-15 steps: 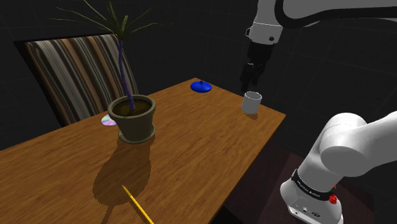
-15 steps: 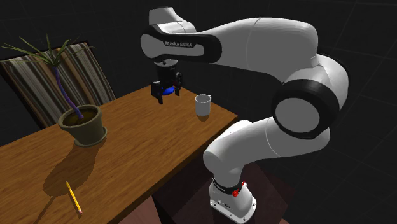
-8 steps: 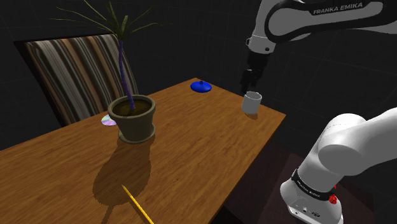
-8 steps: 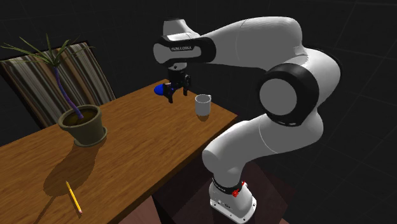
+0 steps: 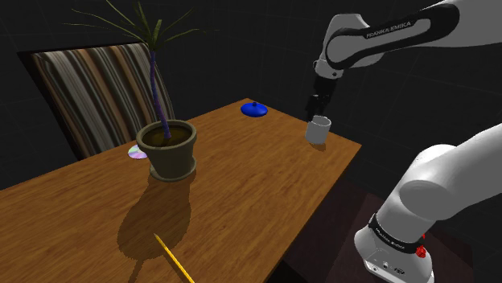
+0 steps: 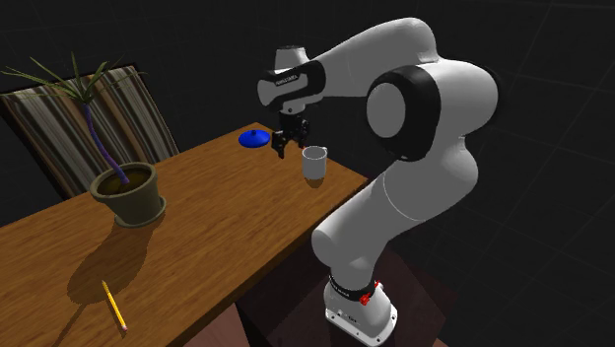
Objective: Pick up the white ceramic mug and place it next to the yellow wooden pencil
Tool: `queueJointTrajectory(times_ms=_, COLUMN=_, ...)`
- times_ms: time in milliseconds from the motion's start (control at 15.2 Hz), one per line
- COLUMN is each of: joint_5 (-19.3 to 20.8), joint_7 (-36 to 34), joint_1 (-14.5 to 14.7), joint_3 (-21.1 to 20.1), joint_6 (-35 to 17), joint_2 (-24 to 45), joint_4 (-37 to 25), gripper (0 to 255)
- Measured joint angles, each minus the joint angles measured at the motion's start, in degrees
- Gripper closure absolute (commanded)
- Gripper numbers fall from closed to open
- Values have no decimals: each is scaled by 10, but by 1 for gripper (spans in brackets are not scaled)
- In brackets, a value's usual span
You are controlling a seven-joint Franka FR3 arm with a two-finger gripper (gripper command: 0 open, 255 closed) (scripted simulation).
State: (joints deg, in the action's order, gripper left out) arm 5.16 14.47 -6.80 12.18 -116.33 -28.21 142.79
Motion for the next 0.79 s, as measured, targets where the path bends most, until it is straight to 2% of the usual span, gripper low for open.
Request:
queueJointTrajectory(times_ms=528, joint_5=-2, joint_7=81, joint_1=-23, joint_3=74, joint_6=-97, joint_2=125, joint_4=-37, gripper=0)
queueJointTrajectory(times_ms=792, joint_5=-7, joint_7=94, joint_1=-25, joint_3=84, joint_6=-132, joint_2=151, joint_4=-28, gripper=0)
